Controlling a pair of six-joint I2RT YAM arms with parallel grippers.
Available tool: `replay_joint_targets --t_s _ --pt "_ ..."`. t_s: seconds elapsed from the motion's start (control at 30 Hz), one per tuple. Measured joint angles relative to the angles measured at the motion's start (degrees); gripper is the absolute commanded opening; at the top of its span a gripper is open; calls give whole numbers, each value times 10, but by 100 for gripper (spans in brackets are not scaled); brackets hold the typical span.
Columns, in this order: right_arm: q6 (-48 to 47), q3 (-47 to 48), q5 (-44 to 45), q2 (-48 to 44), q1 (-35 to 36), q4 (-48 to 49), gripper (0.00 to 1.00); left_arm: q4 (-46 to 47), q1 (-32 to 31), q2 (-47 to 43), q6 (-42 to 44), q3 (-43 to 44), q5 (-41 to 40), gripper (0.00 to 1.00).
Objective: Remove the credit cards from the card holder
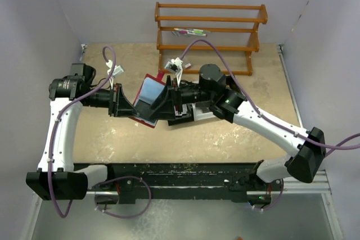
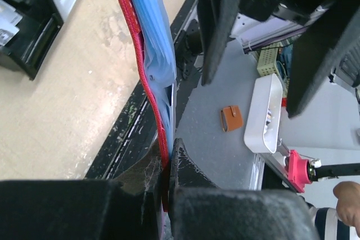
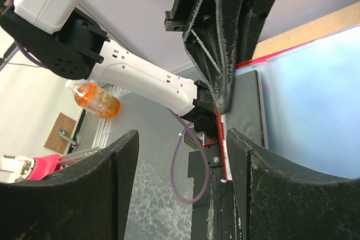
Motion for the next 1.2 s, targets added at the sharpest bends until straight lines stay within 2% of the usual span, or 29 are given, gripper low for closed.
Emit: replay_joint_targets --t_s 0.23,0.47,0.6,0.67,0.93,1.03,1.13,1.2 --pt "-13 13 -43 1 -41 -25 62 -39 0 0 49 5 37 0" --pt "-10 14 -49 9 -43 -33 57 -56 0 0 65 10 52 0" --pt "-7 15 -47 13 -42 -33 50 -57 0 -1 70 15 59 0" --pt "-5 16 -47 14 -42 -31 44 -57 0 -2 70 15 63 0" --pt "25 16 -57 24 -42 5 8 -60 0 -9 74 15 77 0" --pt "60 13 -72 34 -43 41 1 -61 0 -11 75 15 85 0" --pt "100 -1 -83 38 -44 91 1 -63 0 -15 75 17 91 0" --pt "120 -8 -90 38 -45 116 10 -65 0 -19 76 18 95 0"
